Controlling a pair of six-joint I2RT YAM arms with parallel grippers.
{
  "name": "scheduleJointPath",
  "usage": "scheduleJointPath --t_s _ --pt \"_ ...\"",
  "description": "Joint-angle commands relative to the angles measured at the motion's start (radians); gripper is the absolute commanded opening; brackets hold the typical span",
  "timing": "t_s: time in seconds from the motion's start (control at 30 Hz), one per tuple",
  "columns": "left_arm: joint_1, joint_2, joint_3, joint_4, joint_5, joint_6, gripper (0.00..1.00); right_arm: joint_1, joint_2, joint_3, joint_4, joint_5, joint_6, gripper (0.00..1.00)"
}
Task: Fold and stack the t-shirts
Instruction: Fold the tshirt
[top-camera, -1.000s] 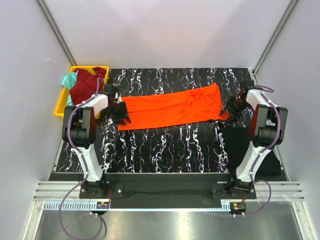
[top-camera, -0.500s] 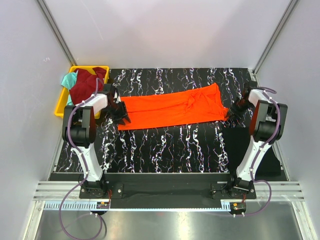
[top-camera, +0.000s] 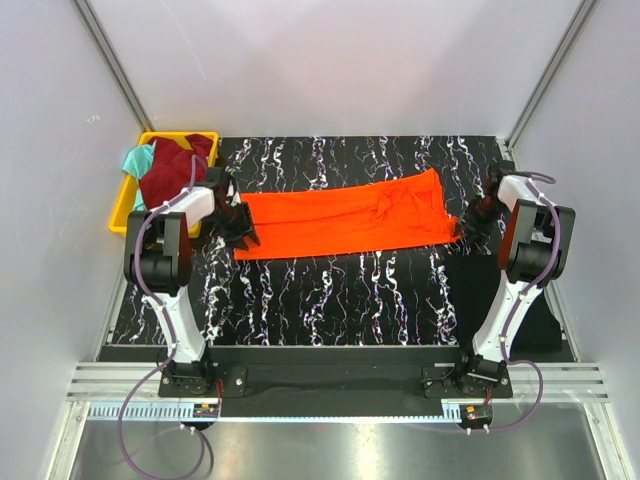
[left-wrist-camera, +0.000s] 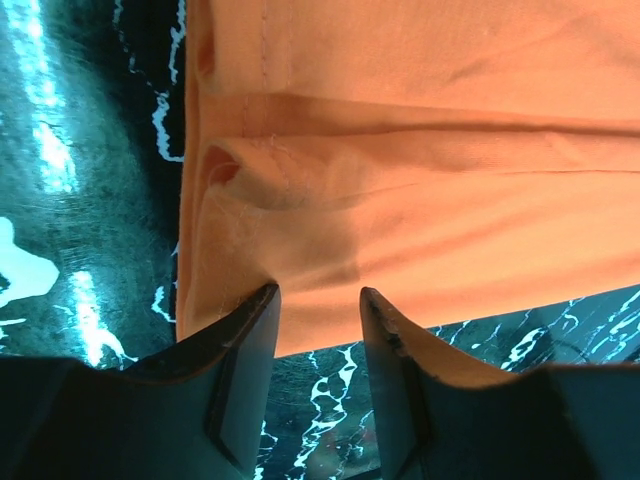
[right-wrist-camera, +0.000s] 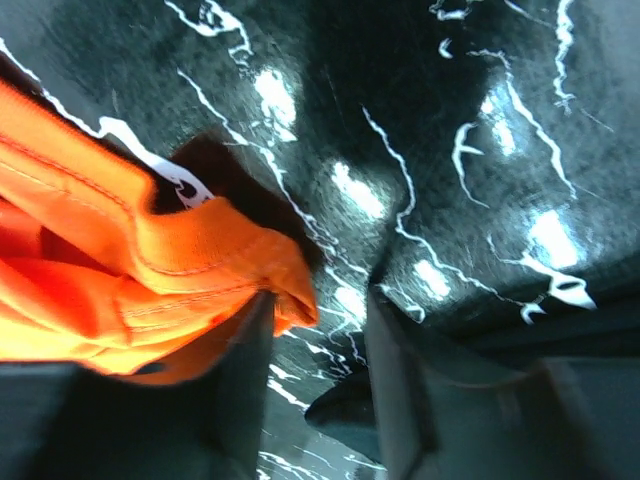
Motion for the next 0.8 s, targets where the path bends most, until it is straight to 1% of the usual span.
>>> scheduleJointPath --t_s 0.0,0.03,0.07,0.13,0.17,0.2,0.23,0.33,0.4,0.47,0.53,0.6,0.77 --pt "0.007 -0.066 -0.039 0.001 -0.102 0.043 0.47 -0.006 -0.063 0.048 -0.041 0.071 -0.028 0.50" --pt "0.004 -0.109 -0.045 0.001 -0.099 0.046 0.48 -0.004 -0.092 0.061 -0.050 0.079 -0.030 0.52" --pt "-0.002 -0.132 -0.054 0.001 -0.091 0.050 0.50 0.003 -0.108 0.081 -0.053 0.079 -0.032 0.57" --pt "-0.008 -0.168 -0.059 -0.001 -0.064 0.051 0.53 0.019 -0.146 0.101 -0.048 0.053 -0.015 0.61" --pt "-0.016 -0.200 -0.058 0.001 -0.055 0.054 0.54 0.031 -0.155 0.118 -0.024 0.038 -0.001 0.62" --pt "-0.022 -0.211 -0.053 0.001 -0.036 0.057 0.55 0.058 -0.164 0.124 -0.006 -0.013 0.014 0.64" --pt "-0.027 -0.223 -0.048 0.001 -0.026 0.060 0.56 0.075 -0.164 0.130 0.014 -0.028 0.048 0.64" --pt "-0.035 -0.238 -0.021 0.002 0.046 0.066 0.56 0.144 -0.143 0.172 0.080 -0.064 0.079 0.65" --pt "-0.039 -0.235 -0.001 0.004 0.091 0.071 0.57 0.175 -0.090 0.232 0.105 -0.106 0.093 0.65" --pt "-0.053 -0.238 0.002 0.007 0.103 0.066 0.57 0.212 -0.044 0.299 0.122 -0.155 0.119 0.65" --pt "-0.068 -0.248 -0.001 0.010 0.114 0.059 0.56 0.230 0.033 0.347 0.145 -0.246 0.146 0.65" --pt "-0.090 -0.255 -0.008 0.016 0.131 0.042 0.56 0.261 0.104 0.374 0.160 -0.312 0.174 0.64" --pt "-0.127 -0.292 -0.053 0.025 0.143 0.024 0.55 0.292 0.158 0.390 0.199 -0.360 0.174 0.64"
